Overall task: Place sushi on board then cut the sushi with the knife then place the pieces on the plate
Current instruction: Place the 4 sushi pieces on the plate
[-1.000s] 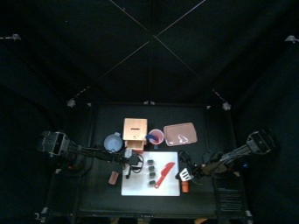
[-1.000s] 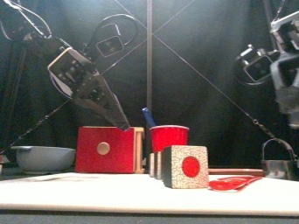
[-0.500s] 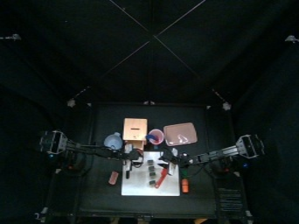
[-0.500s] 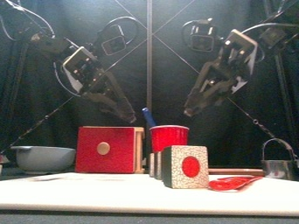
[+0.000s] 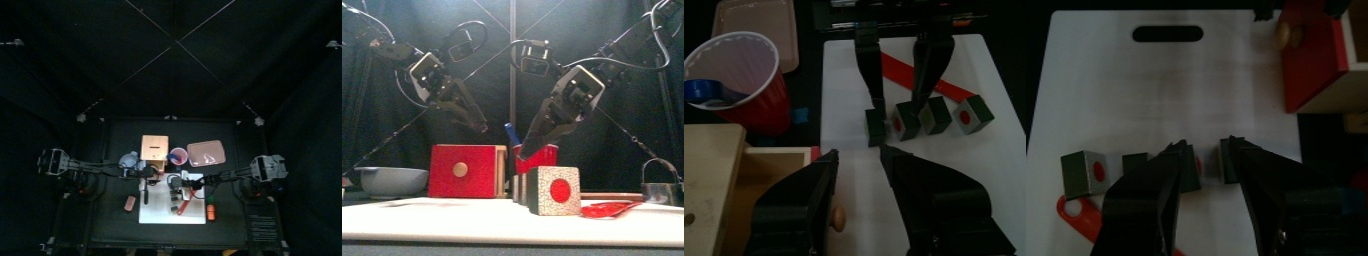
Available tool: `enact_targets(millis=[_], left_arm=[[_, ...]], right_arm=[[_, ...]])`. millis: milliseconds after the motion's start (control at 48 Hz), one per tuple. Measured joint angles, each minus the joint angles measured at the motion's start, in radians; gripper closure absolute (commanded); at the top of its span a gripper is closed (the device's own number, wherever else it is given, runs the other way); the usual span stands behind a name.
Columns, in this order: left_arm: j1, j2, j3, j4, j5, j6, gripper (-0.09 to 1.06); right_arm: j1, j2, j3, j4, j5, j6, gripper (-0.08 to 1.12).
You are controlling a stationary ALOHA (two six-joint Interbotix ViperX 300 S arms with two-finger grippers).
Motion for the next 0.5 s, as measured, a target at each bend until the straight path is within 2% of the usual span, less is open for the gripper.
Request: enact_targets(millis=[250,500], left_arm=[[0.011,-0.002,0.011,-0.002,-0.009,0.0,0.19],[0.012,0.0,0.023,-0.002,-0.009,-0.002,0.19]], right_arm=[[-0.023,0.018,0.0,0.028,-0.034,-0.021,0.18],[-0.049,0.049,0.0,0.031,-0.032,-0.023,0.17]])
